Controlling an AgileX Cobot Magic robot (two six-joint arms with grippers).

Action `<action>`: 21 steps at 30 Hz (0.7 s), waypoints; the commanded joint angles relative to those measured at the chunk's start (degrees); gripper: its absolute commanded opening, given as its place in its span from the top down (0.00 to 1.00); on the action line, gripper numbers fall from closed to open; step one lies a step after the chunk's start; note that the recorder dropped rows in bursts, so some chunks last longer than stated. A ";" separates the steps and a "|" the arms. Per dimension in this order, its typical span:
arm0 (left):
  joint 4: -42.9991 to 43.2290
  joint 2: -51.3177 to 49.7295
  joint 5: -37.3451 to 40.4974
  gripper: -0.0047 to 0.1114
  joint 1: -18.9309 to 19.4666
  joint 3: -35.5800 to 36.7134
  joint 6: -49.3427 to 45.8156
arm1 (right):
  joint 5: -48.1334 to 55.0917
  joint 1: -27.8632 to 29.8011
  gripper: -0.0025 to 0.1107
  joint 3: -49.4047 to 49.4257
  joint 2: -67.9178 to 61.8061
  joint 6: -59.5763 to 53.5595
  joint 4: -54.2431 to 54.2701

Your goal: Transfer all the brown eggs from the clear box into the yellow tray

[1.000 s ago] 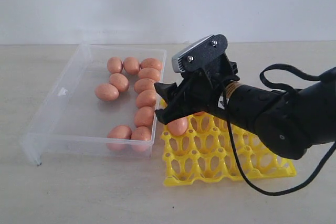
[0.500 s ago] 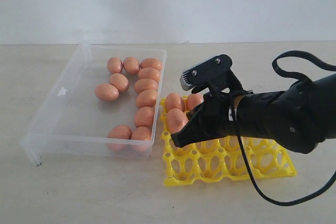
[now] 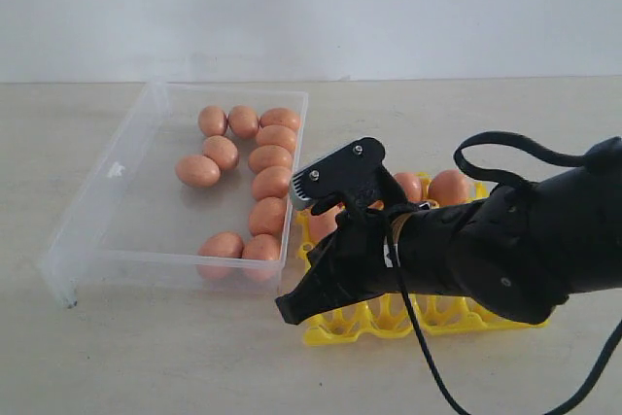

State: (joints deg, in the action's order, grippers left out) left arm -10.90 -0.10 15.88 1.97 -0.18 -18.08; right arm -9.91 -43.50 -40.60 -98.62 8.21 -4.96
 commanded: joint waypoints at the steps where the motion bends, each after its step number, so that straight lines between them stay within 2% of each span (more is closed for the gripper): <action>1: -0.41 0.10 -0.97 1.00 -0.51 0.18 0.52 | -1.18 -0.43 0.98 -0.16 0.20 0.24 -0.03; 5: -0.41 0.10 -0.97 1.00 -0.51 0.18 0.52 | 1.44 -0.43 0.98 -0.16 1.88 -0.77 -0.03; 9: -0.41 0.10 -0.97 1.00 -0.51 0.18 0.52 | 9.91 -0.43 0.98 -2.36 3.16 -0.66 2.95; 21: -0.41 0.10 -0.97 1.00 -0.51 0.18 0.52 | 9.53 0.60 0.98 -6.96 -3.27 -1.78 2.98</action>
State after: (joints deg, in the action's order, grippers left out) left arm -10.90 -0.10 15.88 1.97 -0.18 -18.08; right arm -1.04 -43.93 -46.86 -101.35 7.02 -2.23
